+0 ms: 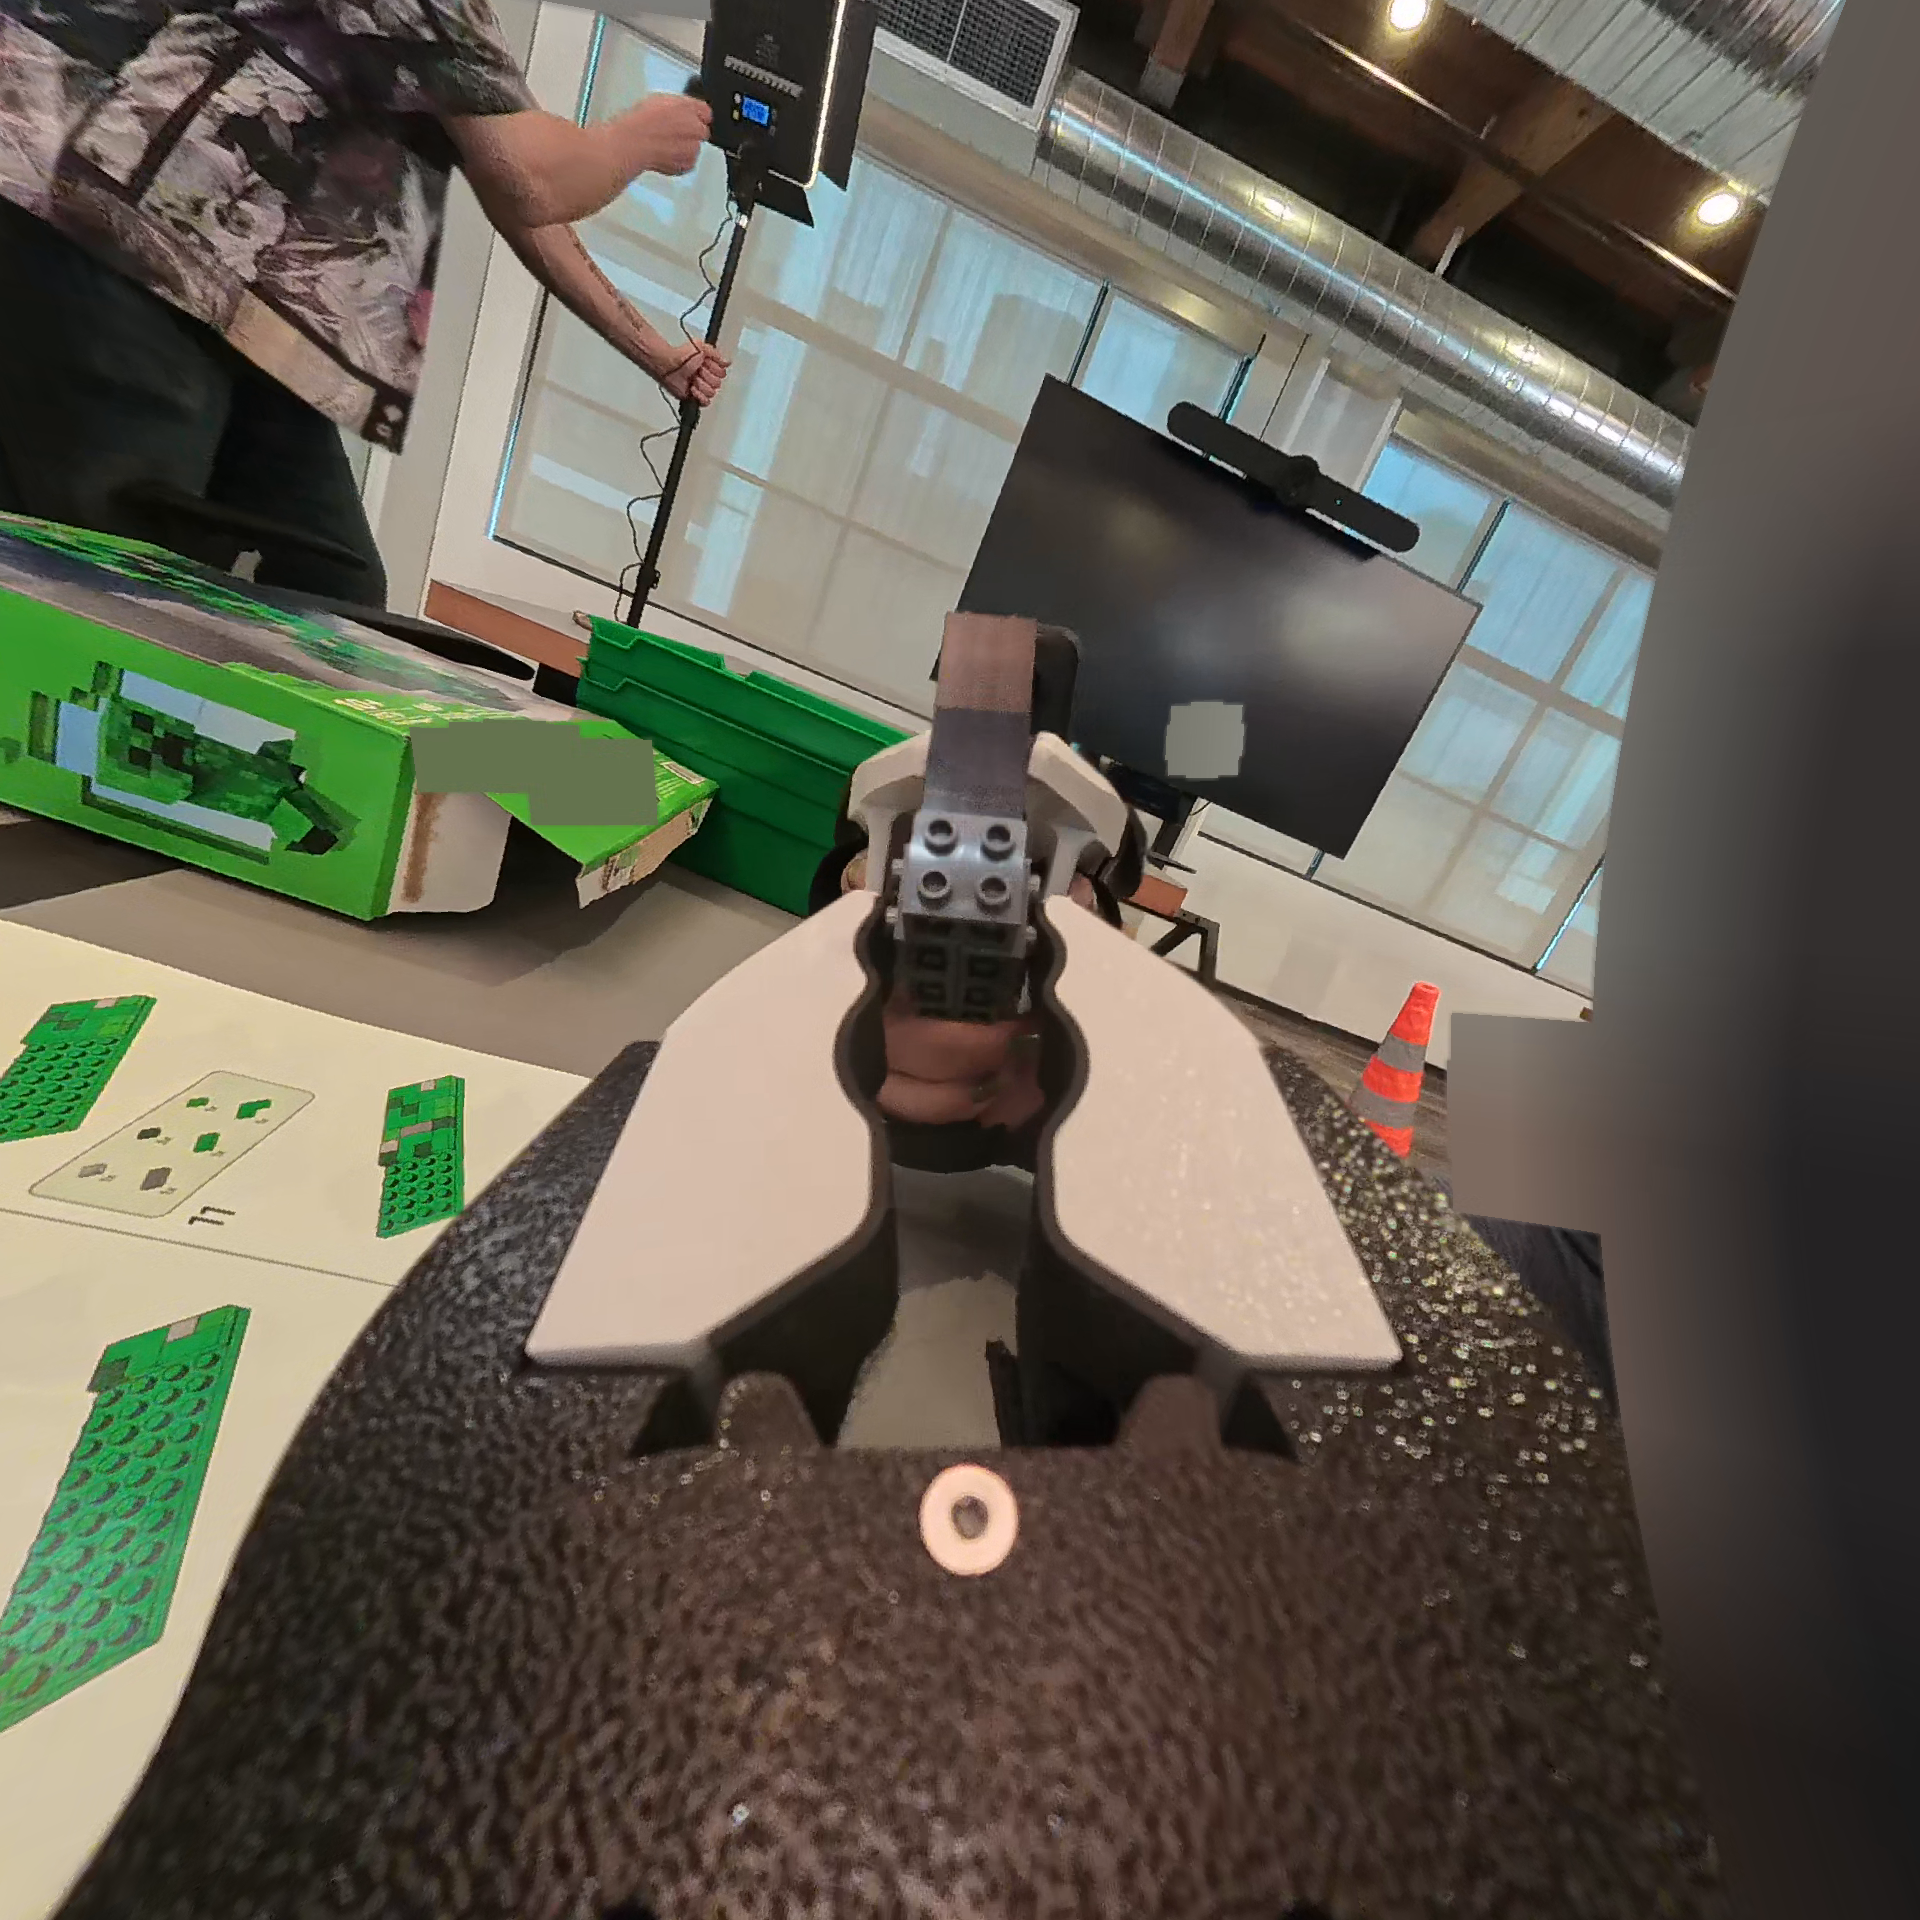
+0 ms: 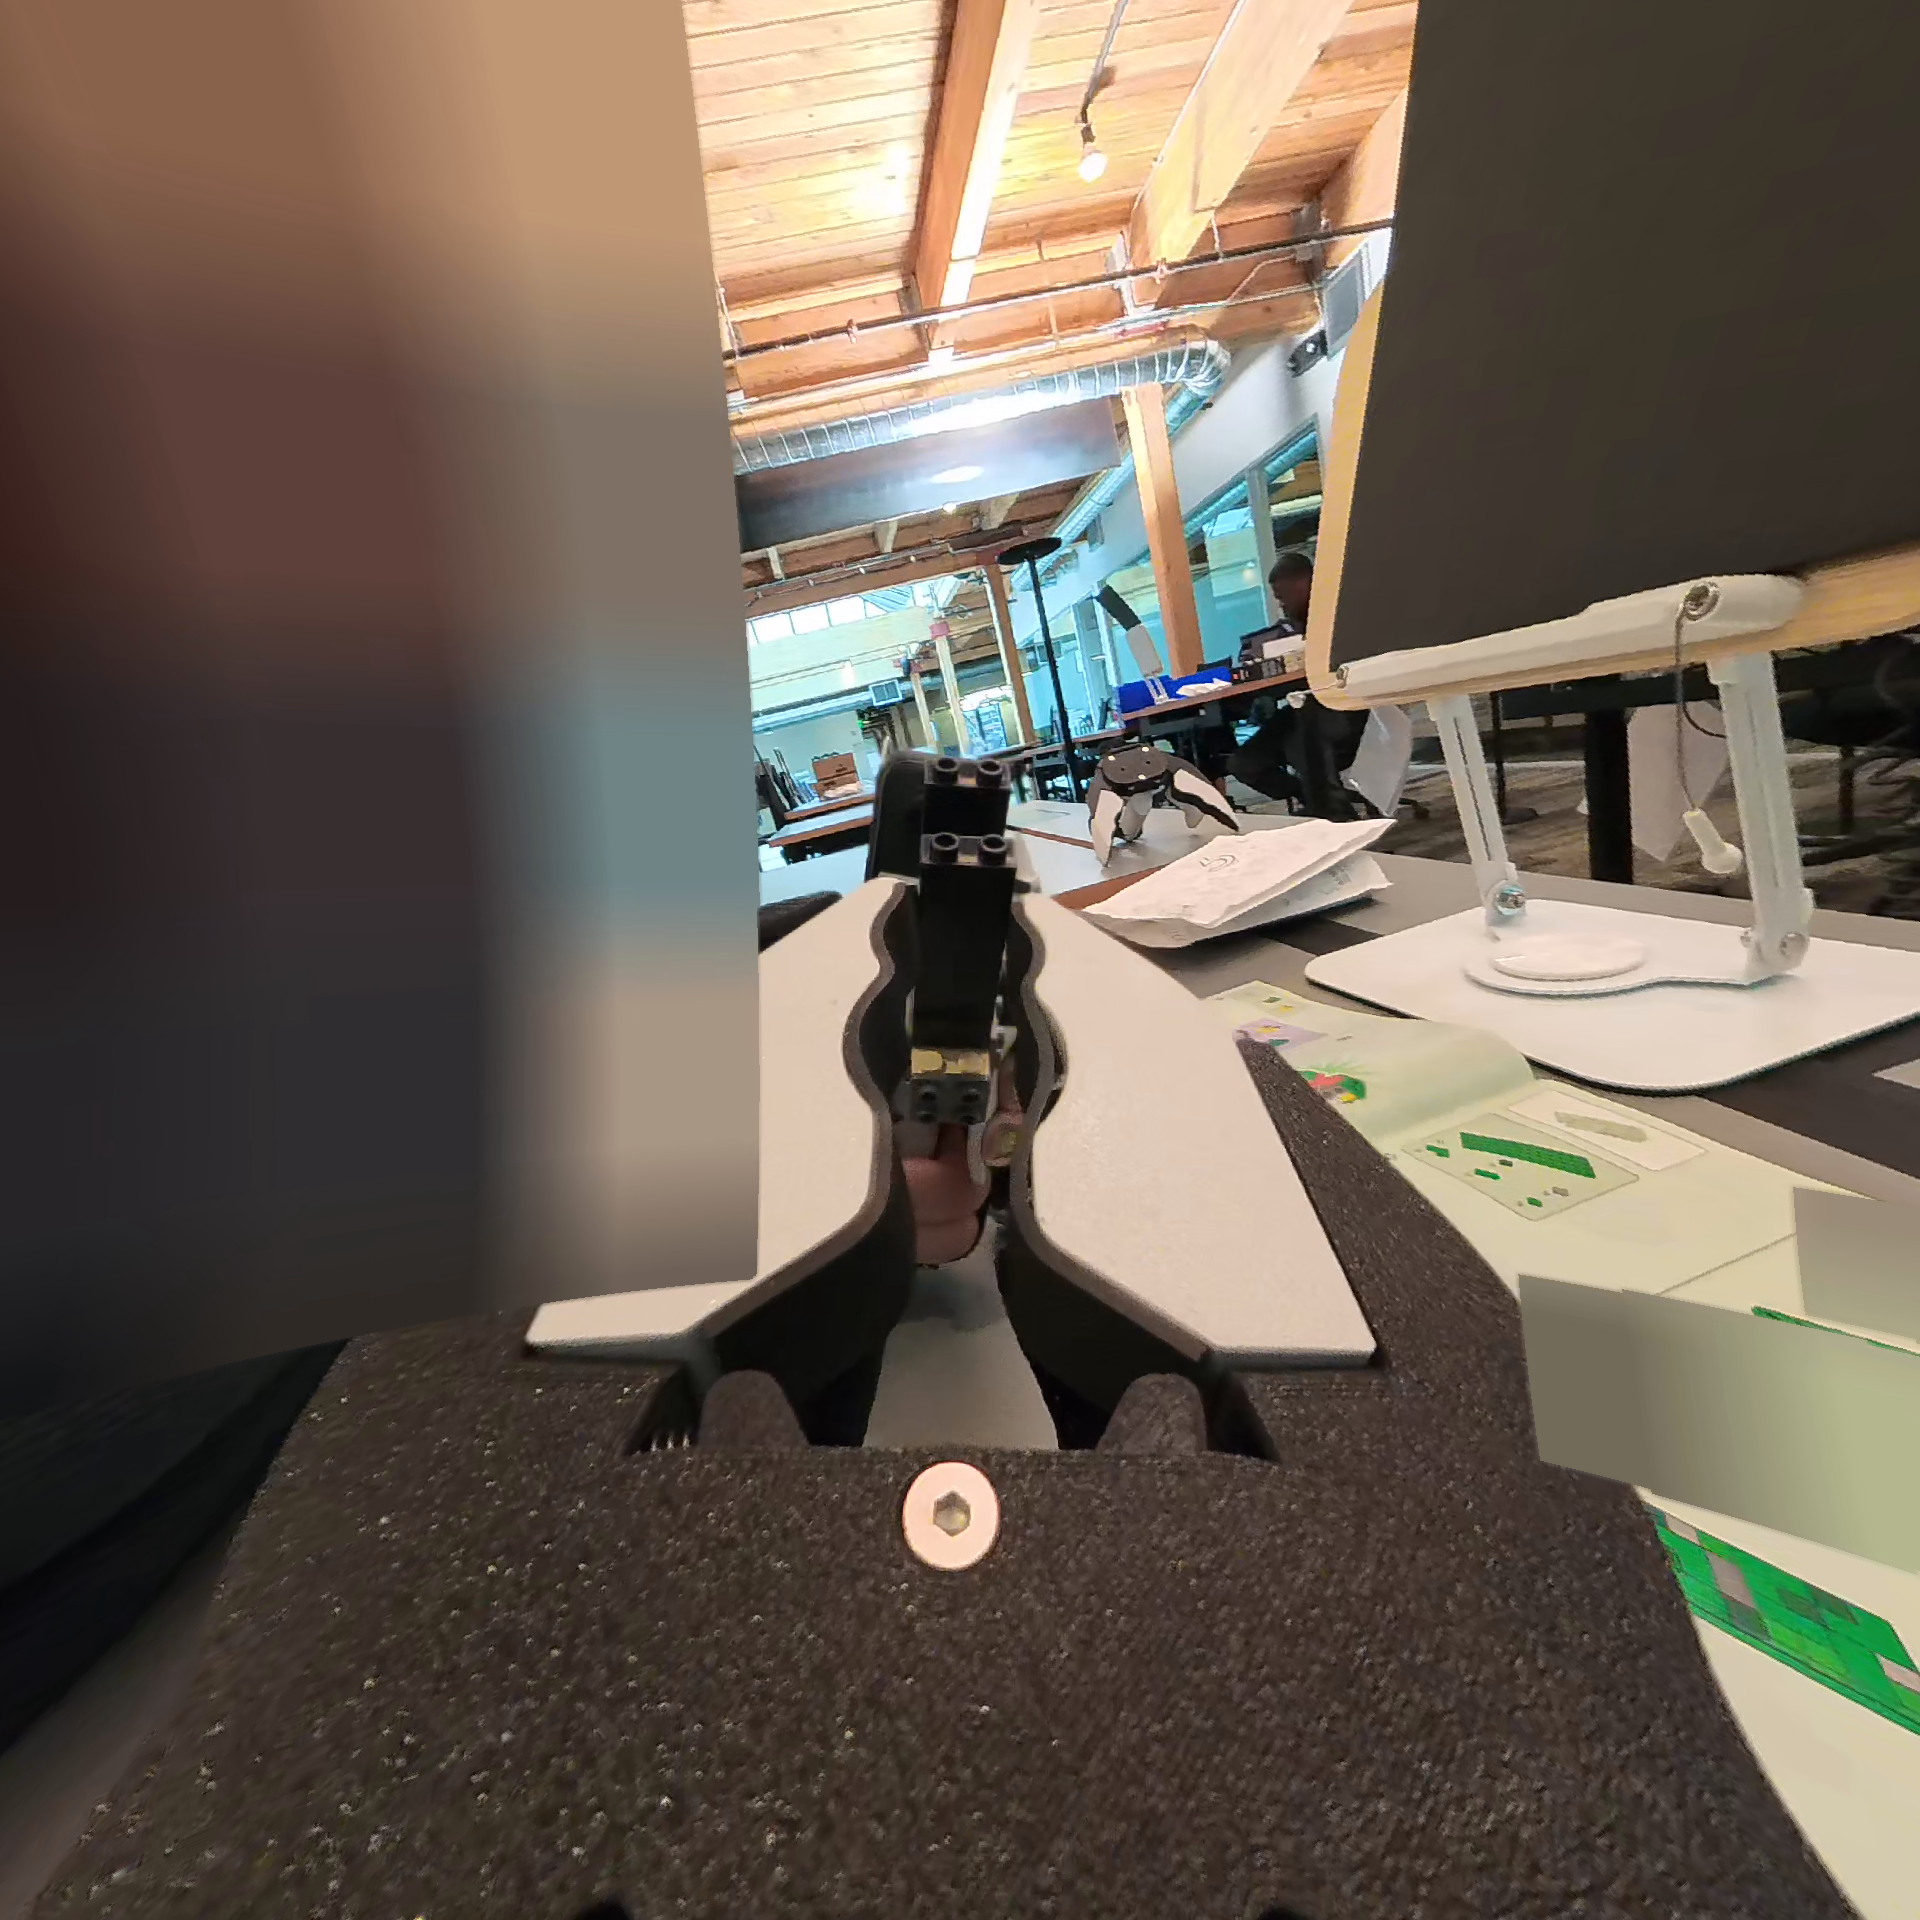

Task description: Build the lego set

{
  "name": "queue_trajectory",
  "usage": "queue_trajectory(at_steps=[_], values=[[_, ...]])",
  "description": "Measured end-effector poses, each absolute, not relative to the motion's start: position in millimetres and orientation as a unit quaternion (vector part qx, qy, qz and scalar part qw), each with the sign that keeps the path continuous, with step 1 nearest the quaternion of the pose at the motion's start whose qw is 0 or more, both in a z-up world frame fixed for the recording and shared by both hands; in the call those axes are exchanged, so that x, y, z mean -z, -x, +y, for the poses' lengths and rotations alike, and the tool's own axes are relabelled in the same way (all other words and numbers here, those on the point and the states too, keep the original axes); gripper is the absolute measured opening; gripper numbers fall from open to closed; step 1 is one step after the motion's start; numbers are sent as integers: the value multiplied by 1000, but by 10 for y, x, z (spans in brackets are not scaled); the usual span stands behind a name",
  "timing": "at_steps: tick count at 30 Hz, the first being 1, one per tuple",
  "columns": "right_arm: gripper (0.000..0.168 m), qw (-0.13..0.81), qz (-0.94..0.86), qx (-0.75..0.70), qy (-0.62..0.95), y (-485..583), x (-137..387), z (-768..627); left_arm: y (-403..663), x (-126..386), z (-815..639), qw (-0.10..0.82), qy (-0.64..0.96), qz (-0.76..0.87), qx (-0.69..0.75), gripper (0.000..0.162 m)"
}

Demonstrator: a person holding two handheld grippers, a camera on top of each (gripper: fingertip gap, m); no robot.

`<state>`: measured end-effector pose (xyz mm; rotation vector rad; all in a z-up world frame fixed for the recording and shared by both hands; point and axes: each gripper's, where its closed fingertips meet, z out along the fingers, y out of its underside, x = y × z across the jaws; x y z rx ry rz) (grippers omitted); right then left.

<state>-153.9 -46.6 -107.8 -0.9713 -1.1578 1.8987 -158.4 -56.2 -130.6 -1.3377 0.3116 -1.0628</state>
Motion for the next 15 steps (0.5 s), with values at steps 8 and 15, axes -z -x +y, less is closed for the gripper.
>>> queue_trajectory(at_steps=[8,15], values=[[16,355,-443,-737,367,1543,1059,-473,1595,1279,-566,652,579,132,471,24],[15,363,-435,-737,370,1572,1052,-452,1614,1270,-561,653,575,124,477,24]])
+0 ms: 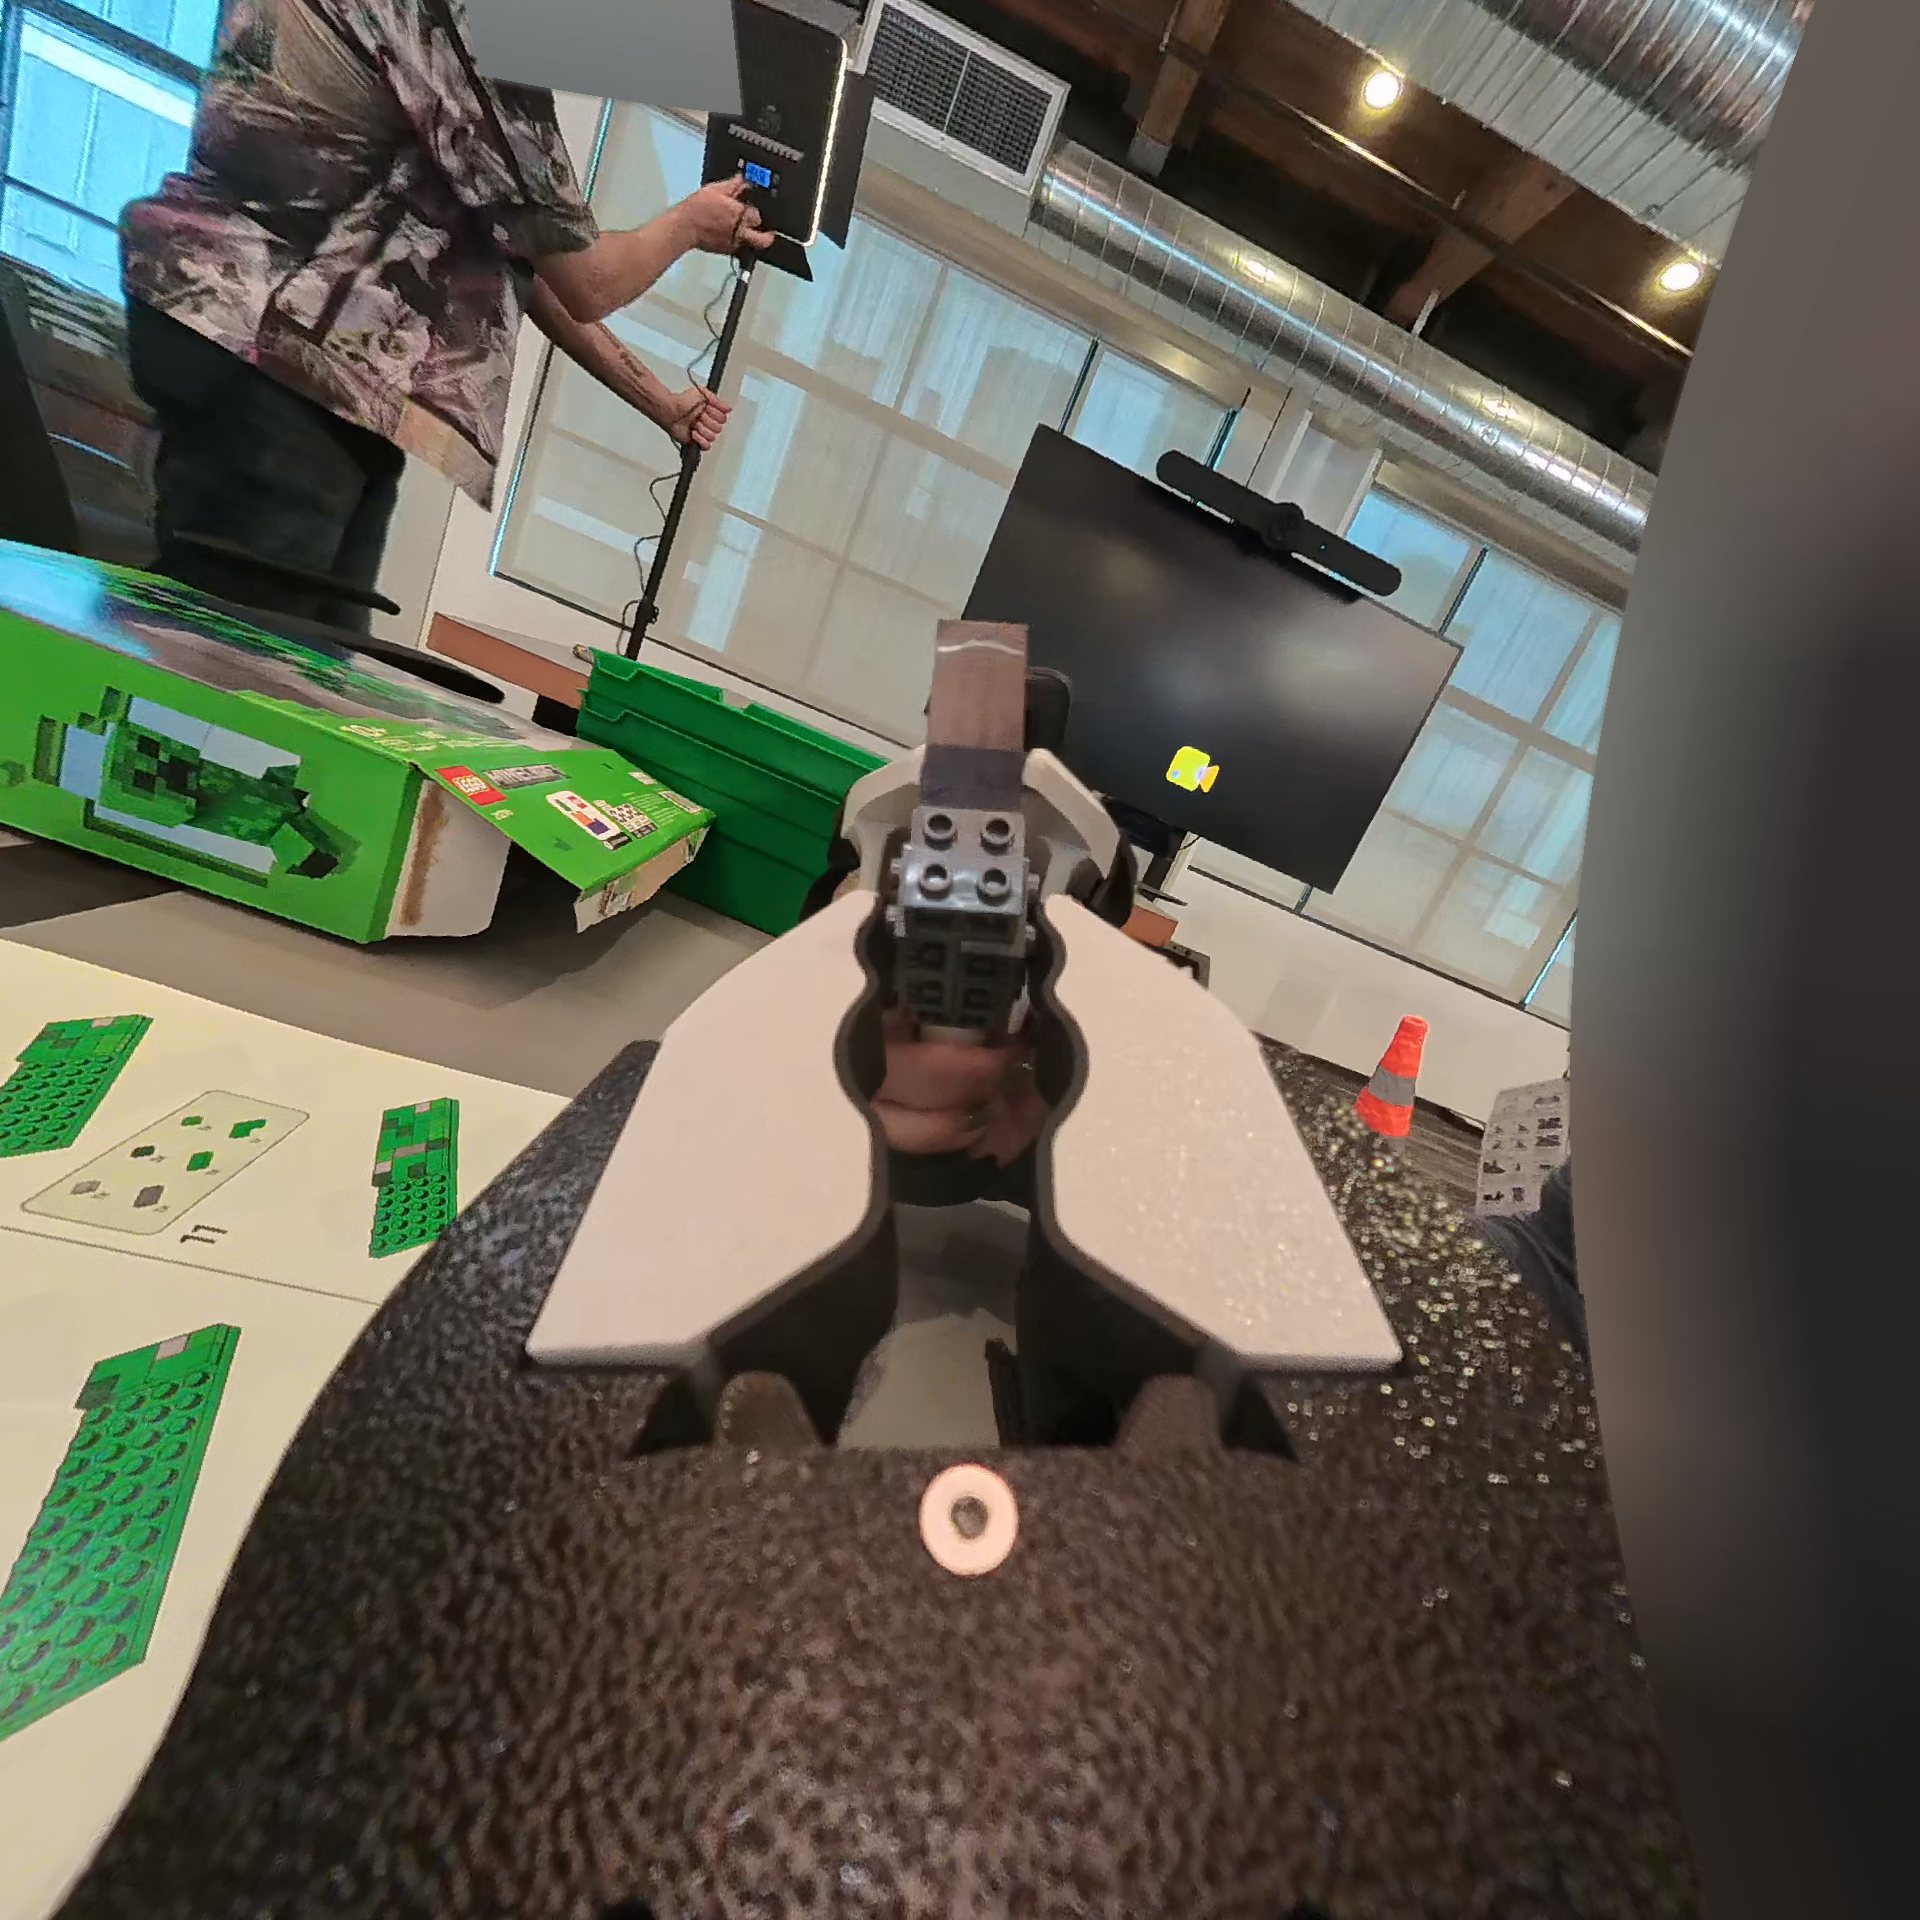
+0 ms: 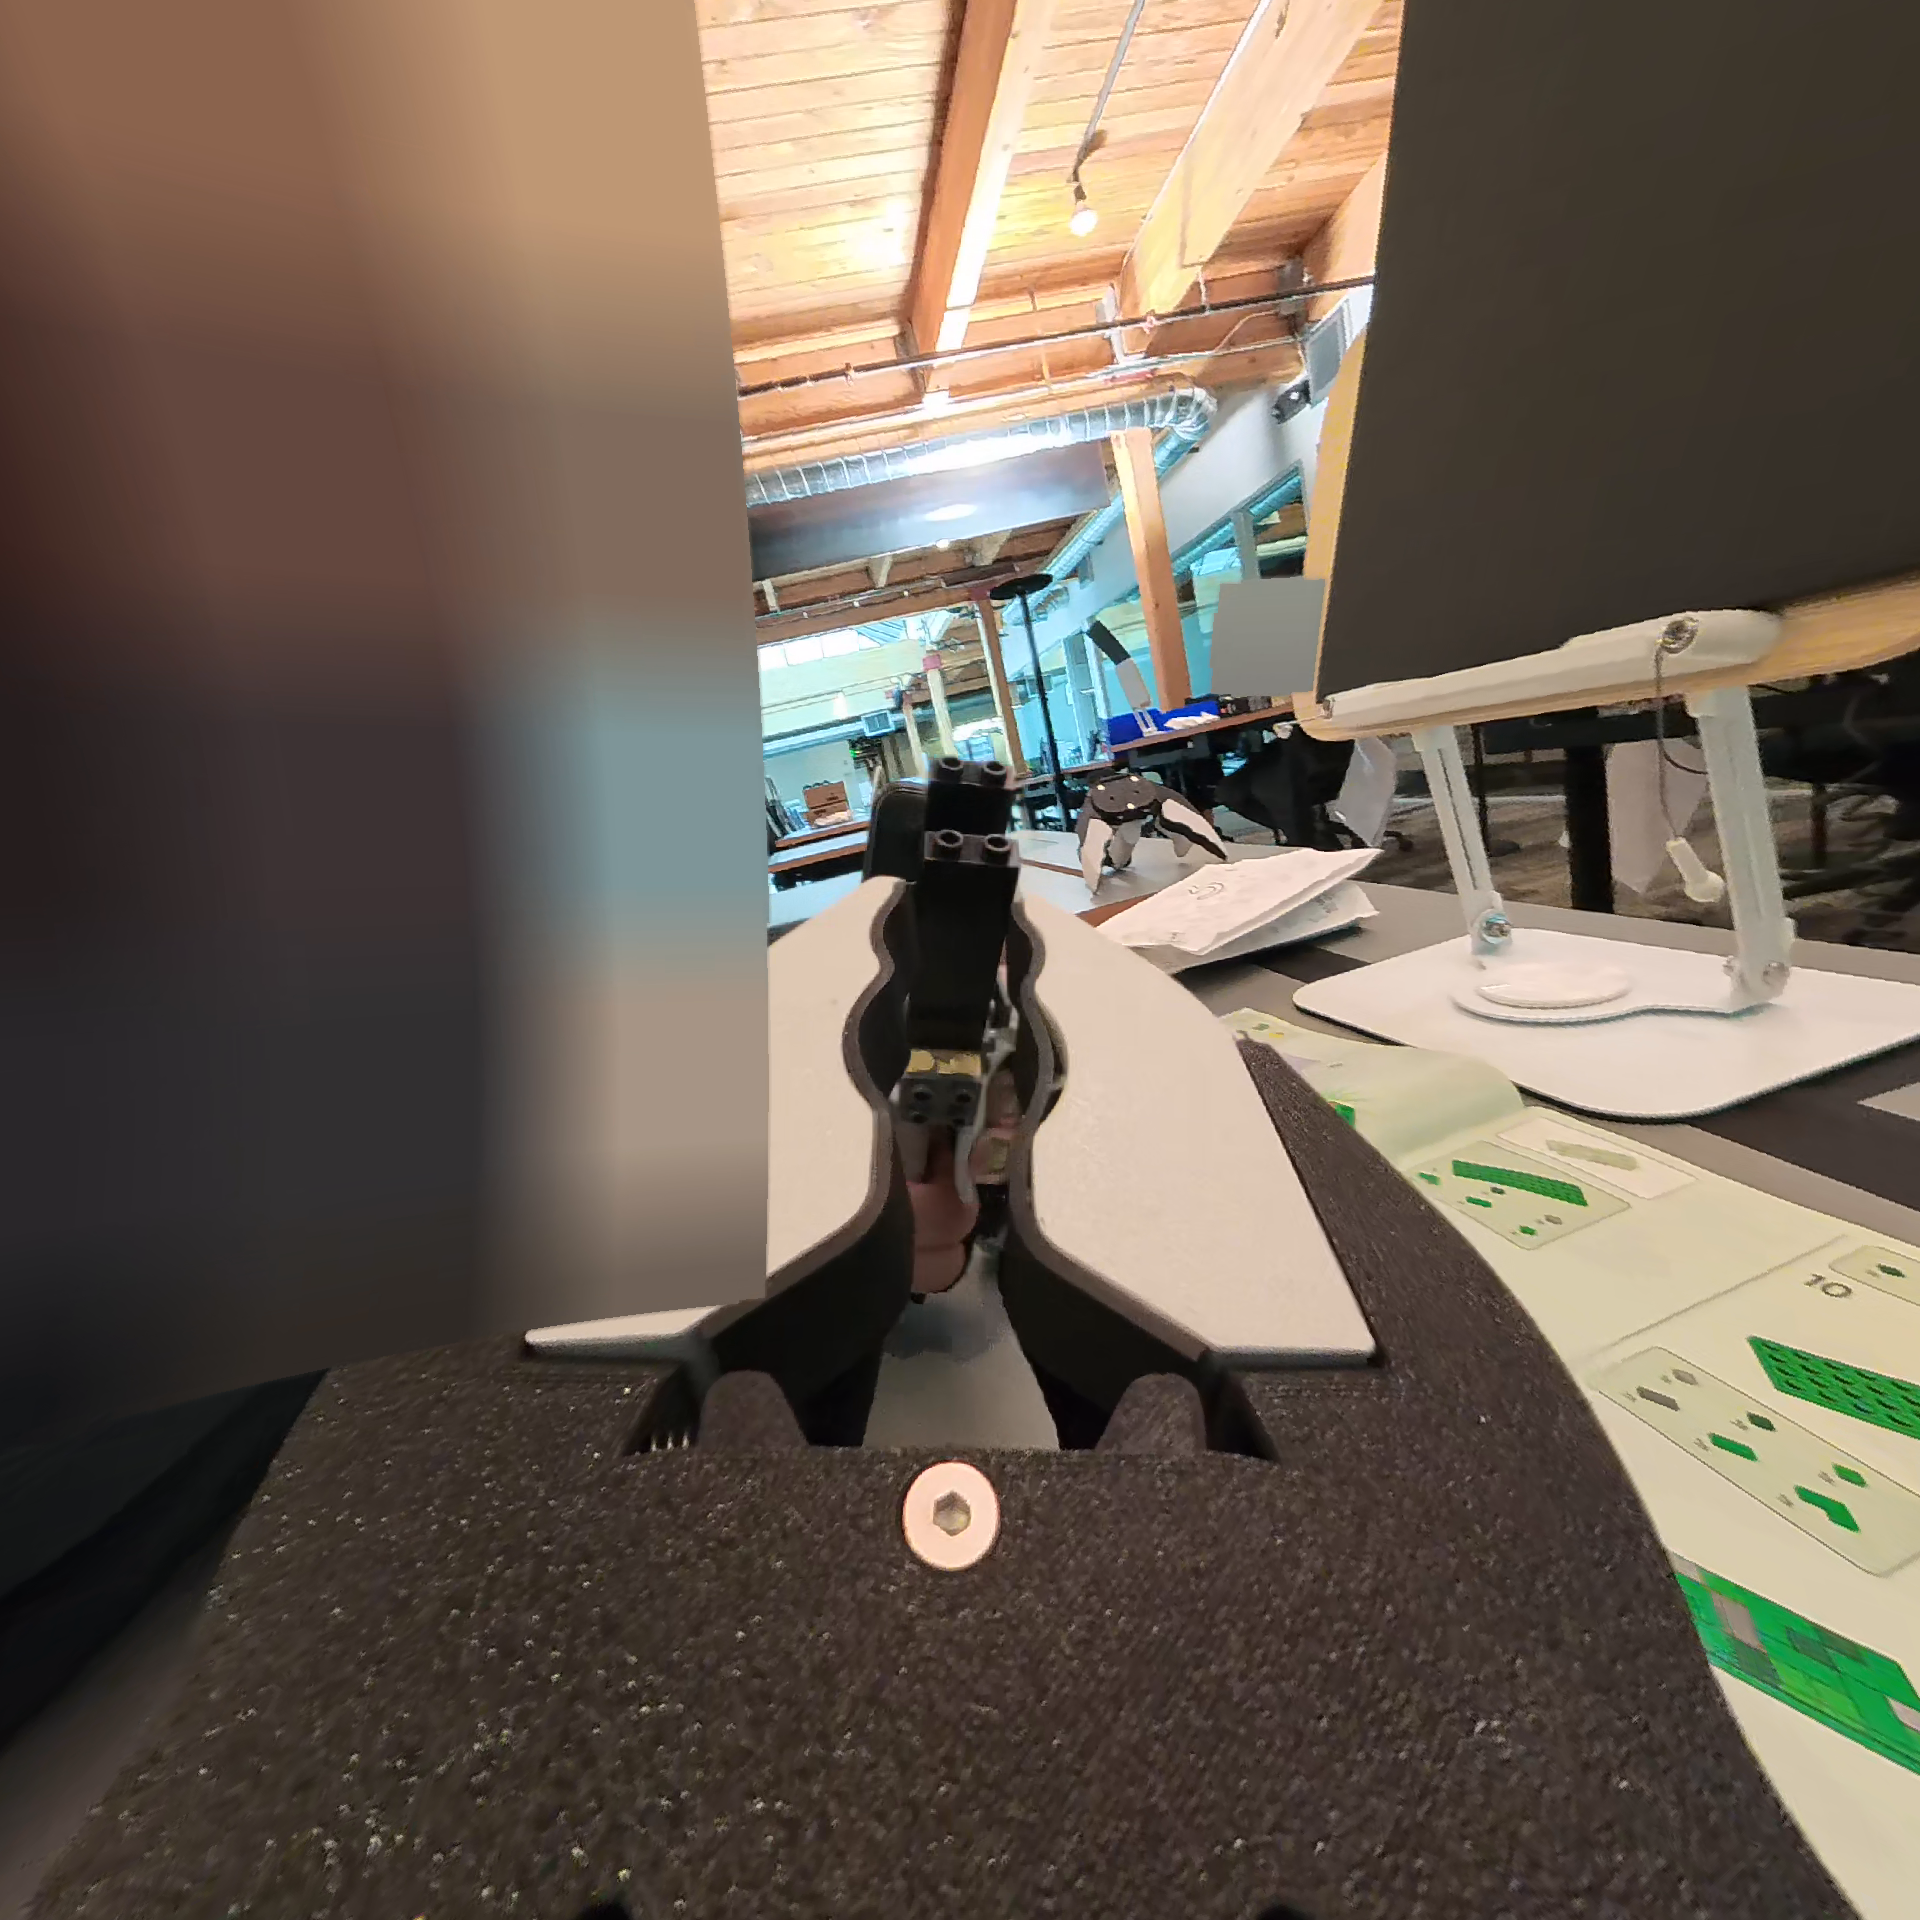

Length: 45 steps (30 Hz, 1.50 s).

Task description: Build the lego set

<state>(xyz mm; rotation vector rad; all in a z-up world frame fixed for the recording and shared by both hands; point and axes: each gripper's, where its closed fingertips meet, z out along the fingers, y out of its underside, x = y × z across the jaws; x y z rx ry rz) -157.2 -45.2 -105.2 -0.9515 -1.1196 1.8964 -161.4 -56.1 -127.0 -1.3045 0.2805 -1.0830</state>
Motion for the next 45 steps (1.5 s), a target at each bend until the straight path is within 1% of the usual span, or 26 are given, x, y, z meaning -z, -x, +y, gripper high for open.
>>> queue_trajectory(at_steps=[9,14,15,18,21,24,28,31,33,36,40,45], values=[[16,371,-432,-739,360,1562,1017,-458,1595,1248,-564,656,564,116,488,24],[18,402,-425,-731,352,1574,1004,-448,1614,1232,-559,656,557,105,497,24],[24,406,-421,-731,350,1572,1000,-446,1631,1228,-556,657,556,100,499,24],[34,416,-401,-743,336,1515,935,-427,1727,1223,-534,661,549,74,506,24],[52,437,-395,-726,355,1532,956,-356,1856,1200,-515,659,530,33,533,24],[67,497,-416,-659,381,1633,1002,-308,1963,1180,-502,647,504,-7,572,24],[81,583,-512,-493,394,1823,1008,-386,2059,1149,-498,634,476,-36,609,24],[90,620,-597,-338,380,1932,958,-450,2064,1130,-508,620,464,-38,632,24],[95,627,-640,-268,355,1987,932,-527,2041,1115,-522,606,453,-35,653,24],[98,615,-694,-180,329,2025,972,-544,2002,1091,-550,587,437,-30,681,24],[93,614,-724,-117,293,2064,1003,-542,1954,1071,-579,570,427,-19,701,24],[85,609,-723,-126,301,2041,1037,-492,1884,1052,-620,554,421,-2,718,24]])
